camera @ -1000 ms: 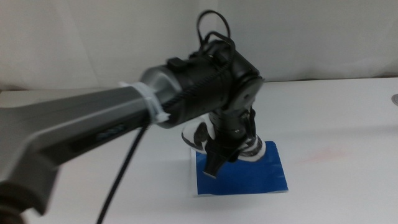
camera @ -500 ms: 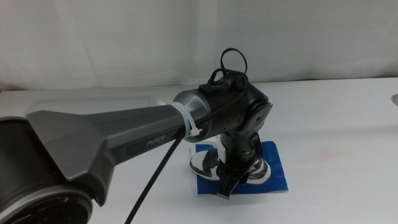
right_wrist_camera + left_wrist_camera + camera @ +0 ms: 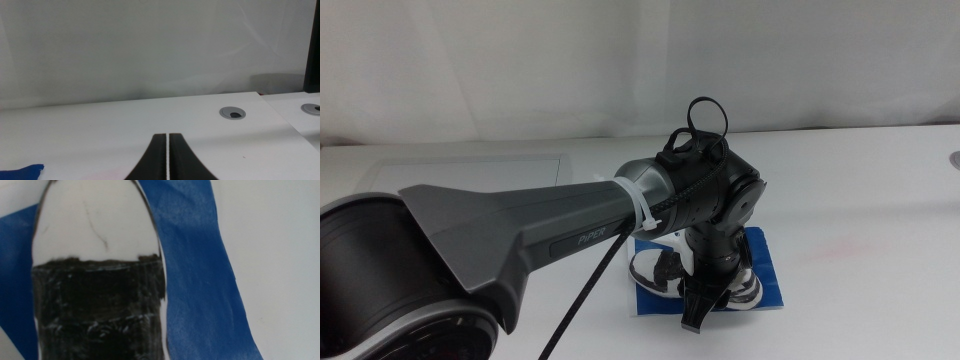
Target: Use one arm to grab the shoe from the table and place it on the mat.
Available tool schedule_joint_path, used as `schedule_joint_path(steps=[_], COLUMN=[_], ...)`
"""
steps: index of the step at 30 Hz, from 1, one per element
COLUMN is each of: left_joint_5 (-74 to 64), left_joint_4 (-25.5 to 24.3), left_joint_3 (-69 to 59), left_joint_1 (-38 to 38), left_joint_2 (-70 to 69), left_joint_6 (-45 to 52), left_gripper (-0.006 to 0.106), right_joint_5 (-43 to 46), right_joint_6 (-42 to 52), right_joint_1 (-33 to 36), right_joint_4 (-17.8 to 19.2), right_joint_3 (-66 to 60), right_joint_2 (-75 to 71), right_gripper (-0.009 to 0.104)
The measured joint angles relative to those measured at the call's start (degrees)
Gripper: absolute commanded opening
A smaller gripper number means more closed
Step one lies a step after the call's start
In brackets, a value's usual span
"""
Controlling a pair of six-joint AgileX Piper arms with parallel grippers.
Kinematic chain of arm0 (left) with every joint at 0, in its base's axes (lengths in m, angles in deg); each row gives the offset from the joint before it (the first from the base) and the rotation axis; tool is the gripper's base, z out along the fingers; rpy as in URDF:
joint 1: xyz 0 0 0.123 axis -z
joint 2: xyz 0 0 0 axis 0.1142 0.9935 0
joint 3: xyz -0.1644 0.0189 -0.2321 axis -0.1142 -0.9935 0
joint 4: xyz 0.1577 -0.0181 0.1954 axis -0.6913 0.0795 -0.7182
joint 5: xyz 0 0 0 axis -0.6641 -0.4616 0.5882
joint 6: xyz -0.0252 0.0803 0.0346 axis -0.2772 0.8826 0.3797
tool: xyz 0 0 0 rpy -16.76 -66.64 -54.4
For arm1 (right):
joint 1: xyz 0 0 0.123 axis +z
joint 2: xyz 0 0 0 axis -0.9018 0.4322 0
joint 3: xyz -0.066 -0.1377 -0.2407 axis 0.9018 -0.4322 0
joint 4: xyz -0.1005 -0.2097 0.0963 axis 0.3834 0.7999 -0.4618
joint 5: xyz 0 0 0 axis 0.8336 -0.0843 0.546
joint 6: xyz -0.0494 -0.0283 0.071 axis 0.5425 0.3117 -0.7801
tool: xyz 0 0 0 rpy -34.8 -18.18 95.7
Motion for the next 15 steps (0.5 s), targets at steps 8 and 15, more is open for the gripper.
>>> schedule_joint_path(steps=[8, 15], left_joint_5=[1.4, 2.4], left_joint_4=[0.5, 0.5], left_joint_3=[0.0, 0.0], left_joint_1=[0.1, 0.1], left_joint_2=[0.4, 0.4], left_joint_6=[0.8, 0.8], left_gripper=[-0.003, -0.003], right_joint_5=[0.0, 0.0], right_joint_6=[0.0, 0.0], right_joint_1=[0.0, 0.0], right_joint_4=[0.0, 0.0], right_joint_3=[0.0, 0.0], right_joint_2=[0.0, 0.0], right_gripper=[-0.002, -0.002])
